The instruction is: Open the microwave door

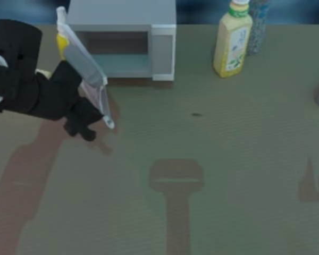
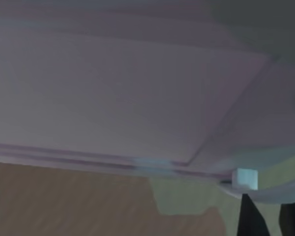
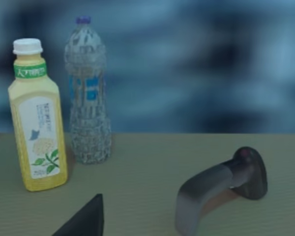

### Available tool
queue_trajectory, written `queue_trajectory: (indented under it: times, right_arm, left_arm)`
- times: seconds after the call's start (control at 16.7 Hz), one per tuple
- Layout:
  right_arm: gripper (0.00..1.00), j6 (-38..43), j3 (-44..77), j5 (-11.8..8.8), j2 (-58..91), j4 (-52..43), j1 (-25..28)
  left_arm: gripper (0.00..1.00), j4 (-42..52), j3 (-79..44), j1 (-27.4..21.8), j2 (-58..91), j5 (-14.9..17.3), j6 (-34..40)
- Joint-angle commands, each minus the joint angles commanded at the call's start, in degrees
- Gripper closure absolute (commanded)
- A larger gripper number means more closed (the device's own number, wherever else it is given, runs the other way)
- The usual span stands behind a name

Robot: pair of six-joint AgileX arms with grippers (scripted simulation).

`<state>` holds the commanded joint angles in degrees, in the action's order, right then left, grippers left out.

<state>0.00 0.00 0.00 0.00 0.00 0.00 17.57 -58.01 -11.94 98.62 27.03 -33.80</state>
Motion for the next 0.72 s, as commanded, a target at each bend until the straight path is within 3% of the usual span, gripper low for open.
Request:
queue_trajectory:
  times: [0.72]
  right_arm:
    - [0.00, 0.00, 0.00, 0.00, 0.00, 0.00, 0.00]
  left_arm:
    - [1.00, 2.38, -0.72, 1.68, 0.28, 2.31, -4.28]
